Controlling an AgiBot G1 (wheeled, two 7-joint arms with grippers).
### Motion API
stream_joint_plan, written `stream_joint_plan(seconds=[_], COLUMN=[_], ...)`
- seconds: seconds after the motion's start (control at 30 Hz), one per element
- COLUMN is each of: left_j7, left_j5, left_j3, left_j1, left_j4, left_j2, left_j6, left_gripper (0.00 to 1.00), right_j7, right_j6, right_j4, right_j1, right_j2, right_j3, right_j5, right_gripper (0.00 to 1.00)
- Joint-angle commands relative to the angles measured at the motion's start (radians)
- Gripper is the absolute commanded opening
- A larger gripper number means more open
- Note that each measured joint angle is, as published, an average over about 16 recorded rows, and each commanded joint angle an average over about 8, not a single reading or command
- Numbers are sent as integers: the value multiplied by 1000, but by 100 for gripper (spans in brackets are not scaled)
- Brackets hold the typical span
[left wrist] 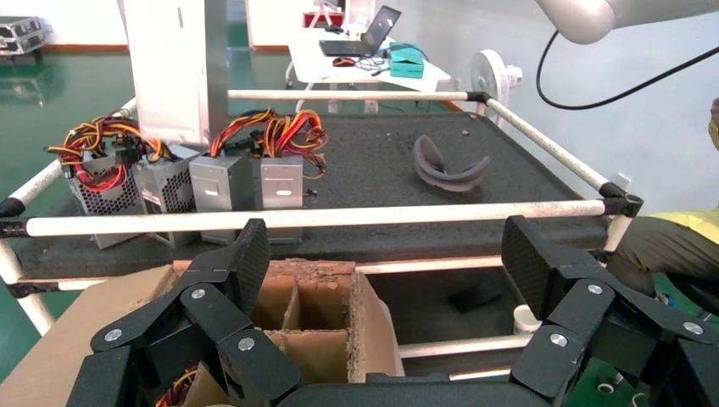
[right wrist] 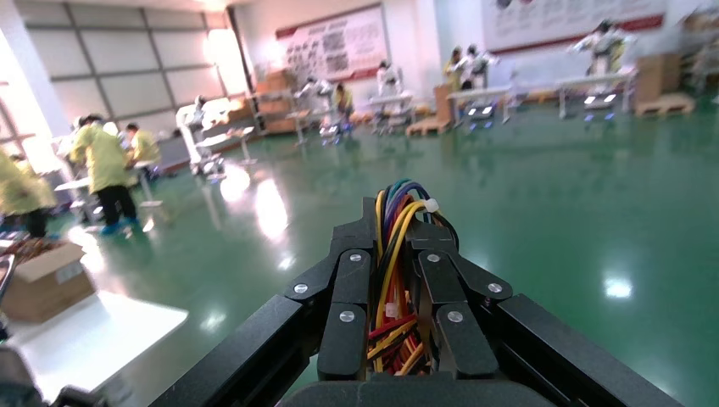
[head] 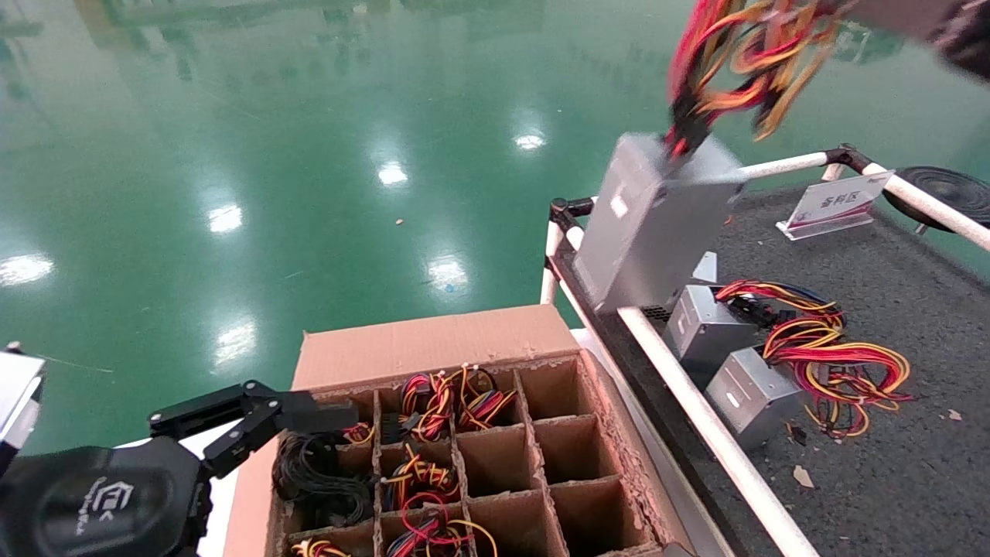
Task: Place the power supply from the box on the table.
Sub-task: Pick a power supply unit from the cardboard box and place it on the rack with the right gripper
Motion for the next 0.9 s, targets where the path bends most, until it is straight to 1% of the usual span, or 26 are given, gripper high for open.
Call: stream_joint_plan(seconds=[0.03,0.33,0.57,0.73,0.9], left_j7=[0,0,0,0,0], left_j5=[0,0,0,0,0], left_j3=[0,0,0,0,0], left_j1=[0,0,0,0,0], left_j4=[0,0,0,0,0], left_j2=[0,0,0,0,0], left_j6=[0,0,0,0,0], left_gripper=[100,100,100,100,100], right_j7=[-19,-58,-99,-146,-184], right_j6=[-6,-41,-63,-70,-57], right_j4=[-21,-79,-136,-193,-252], right_j1=[-7,-47,-70,-86,-78], right_j2=[12,72,104,110,88], right_j3=[22,71,109,121,118], right_j5=[22,60,87,83,68], right_gripper=[0,0,0,0,0])
